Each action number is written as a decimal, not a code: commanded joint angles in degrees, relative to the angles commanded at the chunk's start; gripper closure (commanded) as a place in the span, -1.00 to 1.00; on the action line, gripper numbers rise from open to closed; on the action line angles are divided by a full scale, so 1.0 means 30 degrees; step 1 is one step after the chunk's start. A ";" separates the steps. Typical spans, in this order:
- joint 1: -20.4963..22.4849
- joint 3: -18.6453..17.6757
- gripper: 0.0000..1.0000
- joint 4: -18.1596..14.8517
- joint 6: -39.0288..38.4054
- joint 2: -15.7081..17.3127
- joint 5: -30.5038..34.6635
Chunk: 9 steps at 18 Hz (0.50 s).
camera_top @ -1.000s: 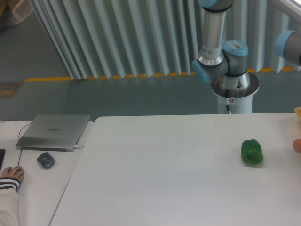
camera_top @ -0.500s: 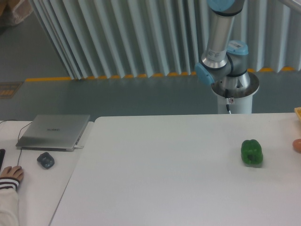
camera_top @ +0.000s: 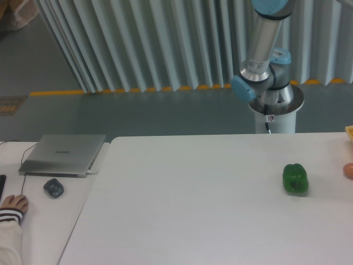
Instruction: Place the red pepper on the table
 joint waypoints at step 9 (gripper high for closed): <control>-0.0058 -0.0176 -1.00 0.1874 0.0447 -0.1026 0.0908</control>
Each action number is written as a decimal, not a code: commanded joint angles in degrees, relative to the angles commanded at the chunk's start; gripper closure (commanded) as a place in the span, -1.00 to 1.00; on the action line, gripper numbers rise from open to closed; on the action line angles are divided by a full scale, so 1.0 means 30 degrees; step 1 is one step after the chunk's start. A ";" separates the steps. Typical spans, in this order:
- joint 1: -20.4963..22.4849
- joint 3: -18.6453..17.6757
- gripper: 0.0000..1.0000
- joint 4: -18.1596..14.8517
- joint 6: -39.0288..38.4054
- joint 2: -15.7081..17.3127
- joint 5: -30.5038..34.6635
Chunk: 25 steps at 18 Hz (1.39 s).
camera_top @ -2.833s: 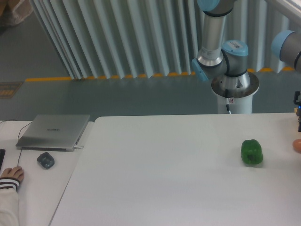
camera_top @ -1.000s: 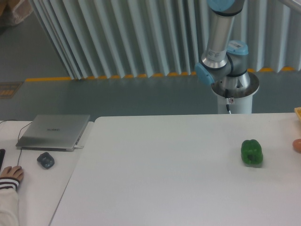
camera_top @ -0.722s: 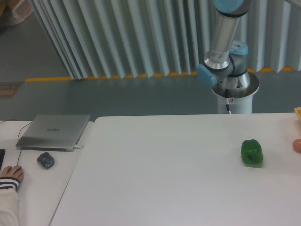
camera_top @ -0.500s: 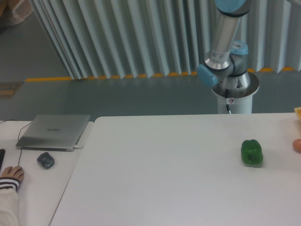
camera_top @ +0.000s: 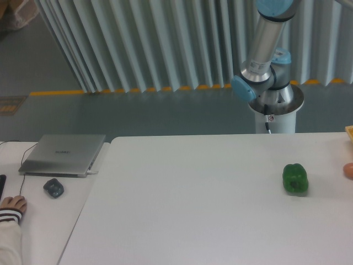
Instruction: Place the red pepper on the table
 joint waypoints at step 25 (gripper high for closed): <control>-0.0206 -0.0557 -1.00 0.2347 -0.1781 -0.0736 0.0618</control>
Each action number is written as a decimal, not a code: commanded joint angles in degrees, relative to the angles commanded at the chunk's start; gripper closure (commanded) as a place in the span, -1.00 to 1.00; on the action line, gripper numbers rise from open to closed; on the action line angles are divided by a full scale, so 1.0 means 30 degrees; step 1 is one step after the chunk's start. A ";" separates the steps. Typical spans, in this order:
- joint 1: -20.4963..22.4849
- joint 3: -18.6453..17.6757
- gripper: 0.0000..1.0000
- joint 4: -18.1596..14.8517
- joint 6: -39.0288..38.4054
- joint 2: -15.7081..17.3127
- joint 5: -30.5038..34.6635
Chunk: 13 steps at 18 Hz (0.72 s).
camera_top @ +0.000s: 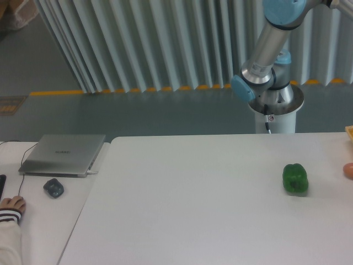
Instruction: Place the red pepper on the table
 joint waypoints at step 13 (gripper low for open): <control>0.1289 -0.0732 1.00 -0.4688 -0.7154 0.2962 -0.5452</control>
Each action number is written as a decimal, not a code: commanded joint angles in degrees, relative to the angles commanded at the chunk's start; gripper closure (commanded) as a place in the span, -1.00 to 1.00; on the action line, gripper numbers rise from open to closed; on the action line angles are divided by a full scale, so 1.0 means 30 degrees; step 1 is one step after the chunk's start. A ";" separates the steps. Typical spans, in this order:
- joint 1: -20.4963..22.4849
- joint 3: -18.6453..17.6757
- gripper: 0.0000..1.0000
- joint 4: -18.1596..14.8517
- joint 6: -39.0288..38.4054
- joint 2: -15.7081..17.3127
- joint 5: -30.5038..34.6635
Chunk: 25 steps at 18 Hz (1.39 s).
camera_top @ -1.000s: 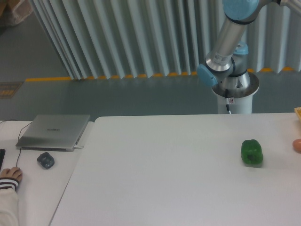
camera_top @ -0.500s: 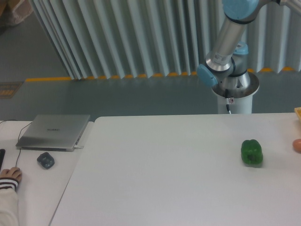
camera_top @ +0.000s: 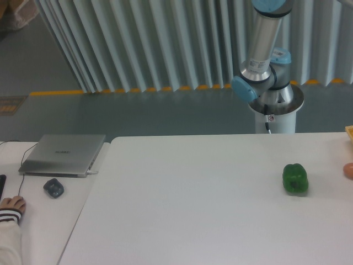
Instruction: Place the red pepper on the table
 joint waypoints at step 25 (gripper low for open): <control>-0.2223 0.0608 1.00 0.3017 -0.8897 -0.1726 0.0000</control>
